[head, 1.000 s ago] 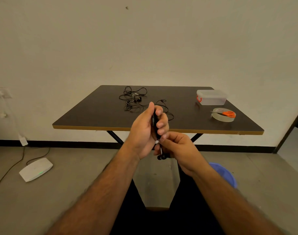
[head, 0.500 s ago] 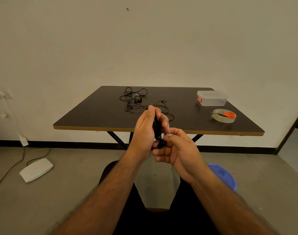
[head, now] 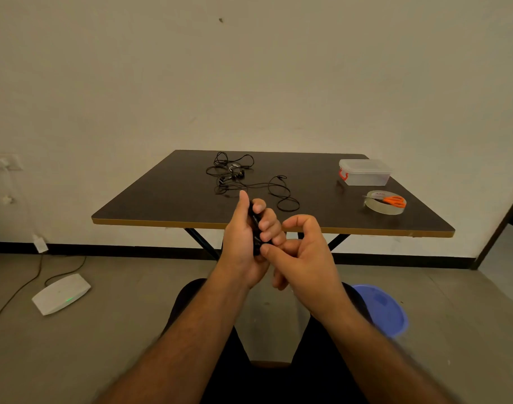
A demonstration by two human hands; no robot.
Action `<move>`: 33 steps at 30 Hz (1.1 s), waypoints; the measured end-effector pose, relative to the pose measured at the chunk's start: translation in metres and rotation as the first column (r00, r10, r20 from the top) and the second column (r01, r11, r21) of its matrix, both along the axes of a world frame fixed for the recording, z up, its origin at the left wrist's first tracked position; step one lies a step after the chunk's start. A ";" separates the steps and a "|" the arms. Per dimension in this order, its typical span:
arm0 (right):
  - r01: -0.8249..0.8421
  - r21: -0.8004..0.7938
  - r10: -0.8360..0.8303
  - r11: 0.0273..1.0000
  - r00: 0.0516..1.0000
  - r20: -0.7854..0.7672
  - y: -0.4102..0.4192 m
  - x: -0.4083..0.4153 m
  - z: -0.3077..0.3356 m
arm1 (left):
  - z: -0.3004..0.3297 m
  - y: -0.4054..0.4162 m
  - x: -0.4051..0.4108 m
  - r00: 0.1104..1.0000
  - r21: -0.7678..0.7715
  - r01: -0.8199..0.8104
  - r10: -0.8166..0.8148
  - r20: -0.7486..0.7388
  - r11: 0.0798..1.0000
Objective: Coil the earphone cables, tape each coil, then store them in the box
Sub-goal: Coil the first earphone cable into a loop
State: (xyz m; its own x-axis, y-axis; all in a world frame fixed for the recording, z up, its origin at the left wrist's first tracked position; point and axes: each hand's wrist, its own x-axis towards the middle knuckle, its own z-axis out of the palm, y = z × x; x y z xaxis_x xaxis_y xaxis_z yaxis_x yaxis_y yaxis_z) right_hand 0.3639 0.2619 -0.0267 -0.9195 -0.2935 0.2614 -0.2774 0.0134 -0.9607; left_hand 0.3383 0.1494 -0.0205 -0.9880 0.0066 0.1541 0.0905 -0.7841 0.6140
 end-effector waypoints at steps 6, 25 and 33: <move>0.081 0.145 -0.056 0.986 0.984 -0.170 0.010 -0.010 -0.002 | -0.002 -0.015 0.000 0.994 0.002 0.110 -0.110 0.021 0.994; -0.118 -0.038 0.121 0.992 0.987 0.108 0.016 -0.042 -0.005 | -0.005 -0.019 -0.002 0.960 -0.193 0.257 -0.226 0.167 0.947; 0.142 0.038 -0.140 0.989 0.989 -0.048 -0.004 -0.045 -0.029 | -0.007 -0.005 -0.007 0.943 -0.467 -0.075 0.215 0.255 0.881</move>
State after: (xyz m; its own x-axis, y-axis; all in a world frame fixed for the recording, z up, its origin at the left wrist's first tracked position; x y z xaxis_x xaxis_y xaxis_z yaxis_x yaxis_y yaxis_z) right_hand 0.3185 0.2576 -0.0561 -0.9402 -0.1728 0.2935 -0.3124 0.0946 -0.9452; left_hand 0.3313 0.1443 -0.0273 -0.9820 -0.1418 -0.1250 -0.0560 -0.4131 0.9089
